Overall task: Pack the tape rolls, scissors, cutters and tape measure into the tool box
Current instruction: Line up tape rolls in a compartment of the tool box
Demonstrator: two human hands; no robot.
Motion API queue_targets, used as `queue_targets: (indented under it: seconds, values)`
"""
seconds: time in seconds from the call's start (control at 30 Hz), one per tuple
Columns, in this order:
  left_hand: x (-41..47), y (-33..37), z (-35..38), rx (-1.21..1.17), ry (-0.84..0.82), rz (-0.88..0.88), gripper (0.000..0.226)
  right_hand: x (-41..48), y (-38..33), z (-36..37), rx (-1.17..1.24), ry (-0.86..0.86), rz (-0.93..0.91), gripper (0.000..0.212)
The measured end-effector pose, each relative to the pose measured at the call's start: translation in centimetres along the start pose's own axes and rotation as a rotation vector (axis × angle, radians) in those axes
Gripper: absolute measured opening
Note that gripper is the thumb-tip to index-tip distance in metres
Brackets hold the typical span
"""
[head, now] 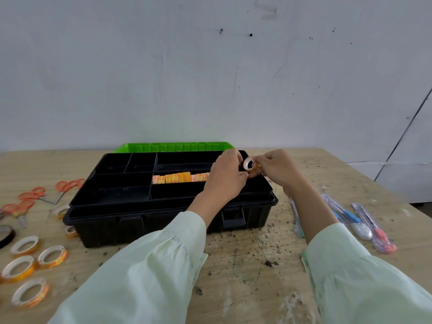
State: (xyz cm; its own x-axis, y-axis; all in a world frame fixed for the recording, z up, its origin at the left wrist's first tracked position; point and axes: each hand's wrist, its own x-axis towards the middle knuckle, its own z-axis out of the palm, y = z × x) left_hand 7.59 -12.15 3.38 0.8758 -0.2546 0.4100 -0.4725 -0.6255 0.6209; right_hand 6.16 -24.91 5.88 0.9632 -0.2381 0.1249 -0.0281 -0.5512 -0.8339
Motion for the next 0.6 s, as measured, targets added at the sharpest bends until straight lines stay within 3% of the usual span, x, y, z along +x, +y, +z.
queue_targets:
  seconds: [0.17,0.33,0.6]
  values:
    - [0.3,-0.1,0.2,0.106,-0.045,0.009,0.021,-0.1,-0.1,-0.3,-0.002,0.036,-0.023,0.032]
    - [0.2,-0.1,0.4,0.124,-0.028,0.03,0.019,0.2,-0.1,-0.8,-0.243,0.093,-0.101,0.037]
    - [-0.1,0.0,0.1,0.136,-0.034,0.033,0.022,0.3,-1.6,-0.5,-0.519,-0.144,-0.038,0.047]
